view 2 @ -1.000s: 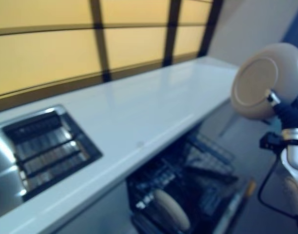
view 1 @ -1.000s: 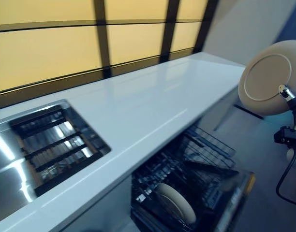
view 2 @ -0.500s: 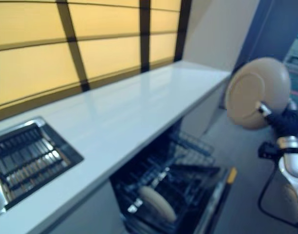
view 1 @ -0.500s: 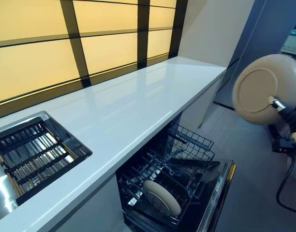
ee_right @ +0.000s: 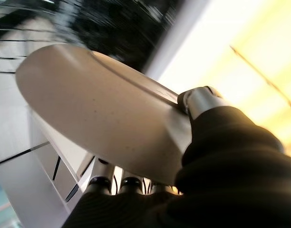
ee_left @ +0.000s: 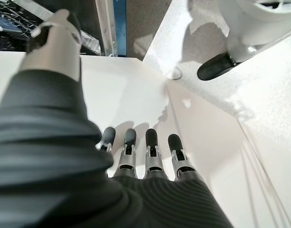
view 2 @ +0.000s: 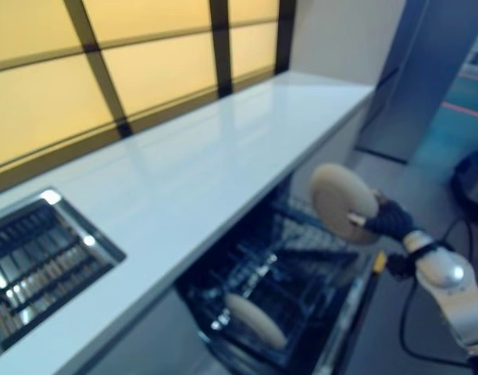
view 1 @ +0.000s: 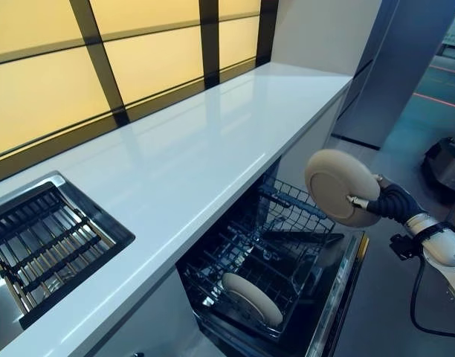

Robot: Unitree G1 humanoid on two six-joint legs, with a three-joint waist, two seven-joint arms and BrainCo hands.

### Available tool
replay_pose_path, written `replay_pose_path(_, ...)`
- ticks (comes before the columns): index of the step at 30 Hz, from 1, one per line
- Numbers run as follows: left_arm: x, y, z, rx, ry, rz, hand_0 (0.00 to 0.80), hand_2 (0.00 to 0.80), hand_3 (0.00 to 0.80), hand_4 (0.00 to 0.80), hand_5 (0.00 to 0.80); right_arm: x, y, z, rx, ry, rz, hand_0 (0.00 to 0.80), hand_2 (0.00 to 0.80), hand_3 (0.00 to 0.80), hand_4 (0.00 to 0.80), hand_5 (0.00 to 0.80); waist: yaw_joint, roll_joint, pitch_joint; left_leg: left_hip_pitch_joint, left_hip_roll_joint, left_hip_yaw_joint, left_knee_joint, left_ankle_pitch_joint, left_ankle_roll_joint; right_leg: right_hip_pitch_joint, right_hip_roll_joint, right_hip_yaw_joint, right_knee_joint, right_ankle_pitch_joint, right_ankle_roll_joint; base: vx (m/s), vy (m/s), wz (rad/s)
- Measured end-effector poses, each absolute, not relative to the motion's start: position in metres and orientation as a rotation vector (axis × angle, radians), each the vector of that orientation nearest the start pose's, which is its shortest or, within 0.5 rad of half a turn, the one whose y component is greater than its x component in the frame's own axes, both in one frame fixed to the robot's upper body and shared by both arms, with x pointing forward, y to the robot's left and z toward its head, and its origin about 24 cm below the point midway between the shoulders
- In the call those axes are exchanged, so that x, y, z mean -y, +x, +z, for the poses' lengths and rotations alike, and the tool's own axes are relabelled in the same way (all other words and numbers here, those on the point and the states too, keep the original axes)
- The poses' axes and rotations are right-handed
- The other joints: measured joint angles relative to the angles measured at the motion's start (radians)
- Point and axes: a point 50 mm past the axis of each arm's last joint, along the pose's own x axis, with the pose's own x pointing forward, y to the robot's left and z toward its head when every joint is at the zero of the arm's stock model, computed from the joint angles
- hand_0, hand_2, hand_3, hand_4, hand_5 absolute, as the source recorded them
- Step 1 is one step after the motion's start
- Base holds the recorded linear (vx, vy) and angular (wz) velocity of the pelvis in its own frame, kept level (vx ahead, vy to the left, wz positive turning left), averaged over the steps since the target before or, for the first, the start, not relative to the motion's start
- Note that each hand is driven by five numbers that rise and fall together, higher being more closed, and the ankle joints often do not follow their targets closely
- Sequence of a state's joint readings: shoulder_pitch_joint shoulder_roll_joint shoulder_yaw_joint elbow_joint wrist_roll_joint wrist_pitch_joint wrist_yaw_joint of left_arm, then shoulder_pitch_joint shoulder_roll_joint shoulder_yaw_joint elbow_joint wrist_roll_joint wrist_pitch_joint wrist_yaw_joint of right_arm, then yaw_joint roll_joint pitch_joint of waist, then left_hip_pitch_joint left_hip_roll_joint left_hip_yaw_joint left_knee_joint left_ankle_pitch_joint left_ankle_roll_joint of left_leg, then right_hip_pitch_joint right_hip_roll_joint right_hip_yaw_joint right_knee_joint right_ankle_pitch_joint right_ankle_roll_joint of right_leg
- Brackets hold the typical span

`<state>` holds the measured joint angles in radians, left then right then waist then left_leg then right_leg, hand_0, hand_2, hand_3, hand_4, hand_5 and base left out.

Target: Take plates into dishwasher

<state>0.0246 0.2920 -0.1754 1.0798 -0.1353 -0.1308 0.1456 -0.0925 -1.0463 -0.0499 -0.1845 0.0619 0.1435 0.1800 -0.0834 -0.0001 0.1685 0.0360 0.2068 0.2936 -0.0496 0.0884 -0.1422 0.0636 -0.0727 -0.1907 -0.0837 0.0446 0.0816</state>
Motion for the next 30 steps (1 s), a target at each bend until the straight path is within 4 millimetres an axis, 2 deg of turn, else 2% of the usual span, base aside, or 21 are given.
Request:
replay_pose_path(6, -0.258, 0.133, -0.134, -0.93, 0.336, 0.202, 0.0, 0.0, 0.0, 0.0, 0.0, 0.288, 0.264, 0.182, -0.002, -1.268, 0.137, 0.8, 0.8, 0.8, 0.8, 0.8, 0.023, -0.042, 0.037, -0.027, 0.001, -0.018, 0.003, 0.003, -0.004, -0.016, 0.003, -0.013, 0.0, 0.005, -0.007, -0.043, -0.05, 0.05)
replay_pose_path(11, -0.265, 0.142, -0.127, -0.902, 0.356, 0.206, 0.0, 0.0, 0.0, 0.0, 0.0, 0.28, 0.268, 0.176, -0.021, -1.355, 0.198, 0.8, 0.8, 0.8, 0.8, 0.8, 0.046, -0.065, 0.063, -0.029, 0.001, -0.025, 0.004, 0.003, -0.004, -0.015, 0.002, -0.014, 0.0, 0.005, -0.007, -0.017, -0.024, 0.02)
replay_pose_path(14, -0.266, 0.147, -0.124, -0.889, 0.362, 0.205, 0.0, 0.0, 0.0, 0.0, 0.0, 0.274, 0.272, 0.165, -0.055, -1.359, 0.257, 0.8, 0.8, 0.8, 0.8, 0.8, 0.058, -0.073, 0.081, -0.031, -0.001, -0.032, 0.005, 0.003, -0.004, -0.011, 0.001, -0.021, 0.0, 0.005, -0.007, -0.007, -0.008, 0.06)
replay_pose_path(15, -0.267, 0.148, -0.124, -0.886, 0.363, 0.204, 0.0, 0.0, 0.0, 0.0, 0.0, 0.275, 0.273, 0.16, -0.074, -1.356, 0.26, 0.8, 0.8, 0.8, 0.8, 0.8, 0.073, -0.075, 0.084, -0.031, -0.001, -0.034, 0.005, 0.003, -0.004, -0.01, 0.001, -0.022, 0.0, 0.005, -0.007, 0.001, -0.007, 0.05)
replay_pose_path(20, -0.269, 0.153, -0.12, -0.869, 0.367, 0.191, 0.0, 0.0, 0.0, 0.0, 0.0, 0.276, 0.279, 0.139, -0.126, -1.3, 0.257, 0.8, 0.8, 0.8, 0.8, 0.8, 0.099, -0.074, 0.108, -0.031, -0.003, -0.051, 0.007, 0.003, -0.005, 0.001, 0.0, -0.037, -0.001, 0.003, -0.007, 0.005, -0.004, 0.1)
replay_pose_path(24, -0.268, 0.153, -0.12, -0.882, 0.37, 0.179, 0.0, 0.0, 0.0, 0.0, 0.0, 0.262, 0.288, 0.116, -0.151, -1.234, 0.288, 0.8, 0.8, 0.8, 0.8, 0.8, 0.105, -0.072, 0.113, -0.036, -0.004, -0.058, 0.009, 0.004, -0.005, 0.003, 0.0, -0.044, -0.001, 0.002, -0.008, 0.03, -0.01, 0.05)
replay_pose_path(30, -0.262, 0.166, -0.116, -0.849, 0.383, 0.133, 0.0, 0.0, 0.0, 0.0, 0.0, 0.251, 0.299, 0.091, -0.208, -1.146, 0.27, 0.8, 0.8, 0.8, 0.8, 0.8, 0.149, -0.062, 0.121, -0.05, -0.006, -0.09, 0.019, 0.004, -0.006, 0.007, -0.002, -0.066, 0.0, 0.001, -0.008, 0.043, 0.009, 0.11)
